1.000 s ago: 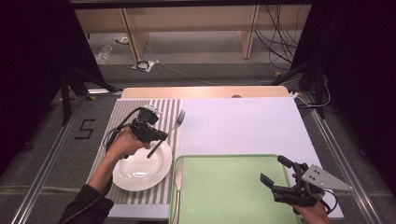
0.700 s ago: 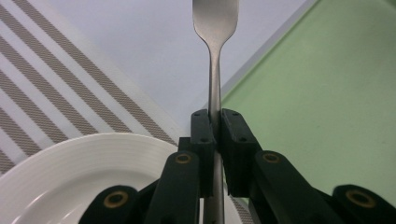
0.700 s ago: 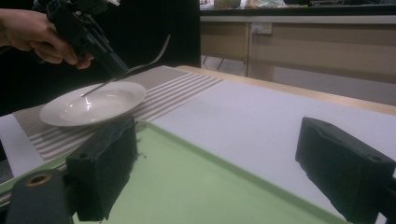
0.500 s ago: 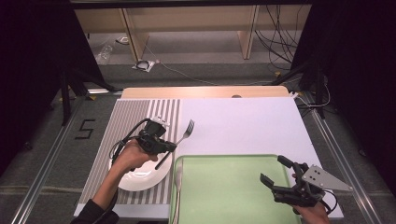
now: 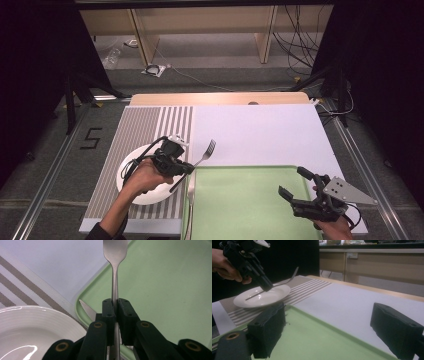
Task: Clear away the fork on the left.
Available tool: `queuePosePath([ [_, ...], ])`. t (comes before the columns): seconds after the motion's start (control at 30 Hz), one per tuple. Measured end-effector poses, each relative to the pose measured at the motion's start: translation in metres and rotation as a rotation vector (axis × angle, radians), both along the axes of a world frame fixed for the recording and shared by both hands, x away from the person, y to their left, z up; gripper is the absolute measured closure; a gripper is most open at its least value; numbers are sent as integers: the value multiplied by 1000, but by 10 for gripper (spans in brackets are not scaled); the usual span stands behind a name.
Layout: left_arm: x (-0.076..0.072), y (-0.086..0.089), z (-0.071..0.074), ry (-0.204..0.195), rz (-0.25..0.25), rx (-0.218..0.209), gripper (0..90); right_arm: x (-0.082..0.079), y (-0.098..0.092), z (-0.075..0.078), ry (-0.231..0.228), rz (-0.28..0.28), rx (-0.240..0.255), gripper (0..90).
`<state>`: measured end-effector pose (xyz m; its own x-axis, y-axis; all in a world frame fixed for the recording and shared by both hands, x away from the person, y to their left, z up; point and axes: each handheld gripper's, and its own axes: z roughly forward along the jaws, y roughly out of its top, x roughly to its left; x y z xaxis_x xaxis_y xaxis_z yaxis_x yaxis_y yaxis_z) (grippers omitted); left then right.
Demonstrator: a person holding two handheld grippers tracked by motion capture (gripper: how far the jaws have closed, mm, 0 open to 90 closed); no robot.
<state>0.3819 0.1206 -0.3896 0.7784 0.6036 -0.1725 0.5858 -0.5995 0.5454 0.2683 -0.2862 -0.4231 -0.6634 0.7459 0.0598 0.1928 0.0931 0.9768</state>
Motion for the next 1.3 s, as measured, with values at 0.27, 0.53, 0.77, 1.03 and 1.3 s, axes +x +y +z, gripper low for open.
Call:
queuePosePath([
  [0.27, -10, -11, -8, 34, -39, 27, 838, 0, 0, 0, -1, 0, -2, 135],
  [0.53, -21, -27, -17, 72, -78, 48, 837, 0, 0, 0, -5, 2, -2, 135],
  [0.77, -33, -42, -23, 101, -119, 64, 837, 0, 0, 0, -5, 1, -1, 136],
  [1.03, -48, -59, -30, 133, -167, 85, 837, -1, 0, 1, -3, 1, -8, 136],
  [1.3, -59, -73, -37, 160, -208, 108, 837, -1, 0, 1, -1, 0, -11, 137],
])
